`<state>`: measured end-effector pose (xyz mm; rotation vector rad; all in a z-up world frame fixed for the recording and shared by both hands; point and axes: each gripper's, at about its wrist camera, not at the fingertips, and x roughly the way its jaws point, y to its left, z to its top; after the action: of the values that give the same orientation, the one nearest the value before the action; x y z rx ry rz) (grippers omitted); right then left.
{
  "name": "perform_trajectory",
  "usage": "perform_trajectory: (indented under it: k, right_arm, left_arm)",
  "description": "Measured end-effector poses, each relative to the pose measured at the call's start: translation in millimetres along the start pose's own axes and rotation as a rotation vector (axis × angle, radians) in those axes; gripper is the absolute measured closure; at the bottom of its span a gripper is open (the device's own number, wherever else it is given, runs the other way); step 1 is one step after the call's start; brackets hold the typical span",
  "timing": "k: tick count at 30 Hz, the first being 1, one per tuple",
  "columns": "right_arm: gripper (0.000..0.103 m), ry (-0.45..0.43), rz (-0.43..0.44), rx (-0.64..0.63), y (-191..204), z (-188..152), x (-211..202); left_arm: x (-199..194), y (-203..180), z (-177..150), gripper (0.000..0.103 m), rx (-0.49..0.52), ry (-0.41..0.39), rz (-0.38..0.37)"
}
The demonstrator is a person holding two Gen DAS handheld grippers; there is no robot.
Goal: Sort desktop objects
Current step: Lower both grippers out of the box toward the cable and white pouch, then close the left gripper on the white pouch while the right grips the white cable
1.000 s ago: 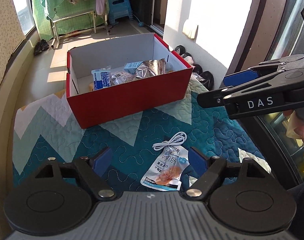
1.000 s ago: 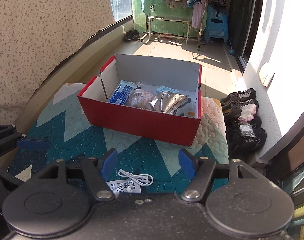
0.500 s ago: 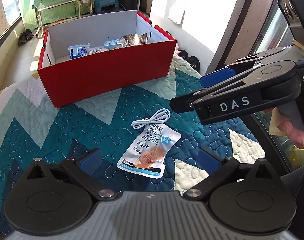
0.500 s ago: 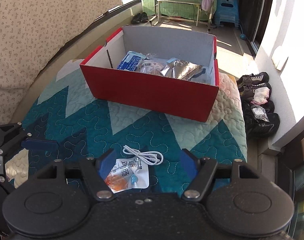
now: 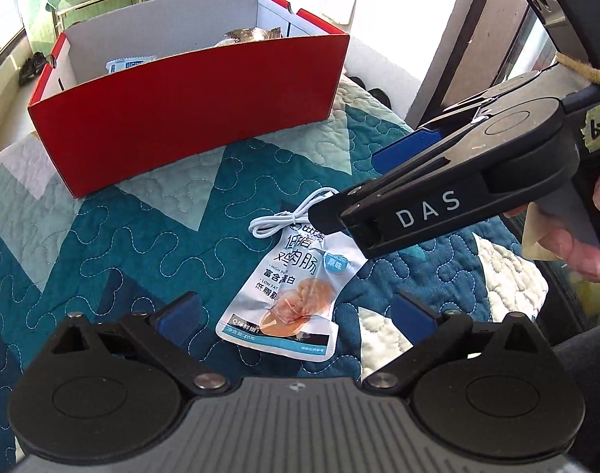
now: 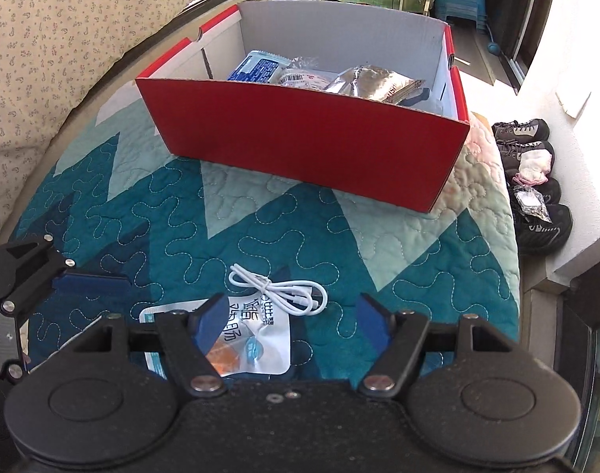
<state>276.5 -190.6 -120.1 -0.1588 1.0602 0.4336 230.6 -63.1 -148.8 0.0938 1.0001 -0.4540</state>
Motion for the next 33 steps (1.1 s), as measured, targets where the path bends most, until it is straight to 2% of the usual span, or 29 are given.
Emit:
perform_trajectory:
  k: [5,11,20,25,30,33]
  right_arm:
    - [0.032,0.02,-0.001,-0.013,1.1,2.2,17.5]
    - [0.032,0.038,0.001,-0.008,1.4,2.8,36.7]
    - [0.032,0.037,0.004,0.006,3.3,-0.6,51.8]
    - [0.031,0.032,0.009,0.002,4.1,0.4,53.7]
    - [0.035,0.031,0.003,0.0,3.3,-0.9,53.0]
    - [0.044,0.029,-0.015,0.002,3.0,0.1,52.8]
  left_arm:
    - [16.7,5.3,-2.0,0.001,0.007,-0.003,-0.014]
    - [28.5,5.3,-10.4,0.001,0.065,-0.011,-0.016]
    - [36.7,-0.8,-20.9,0.001,0.158,-0.044,0.024]
    - [37.6,-2.9,-22.2,0.002,0.174,-0.058,0.024]
    - [36.0,-5.2,-24.1,0.007,0.173,-0.075,0.031]
    - [34.8,-4.7,-24.3,0.014,0.164,-0.084,0.034]
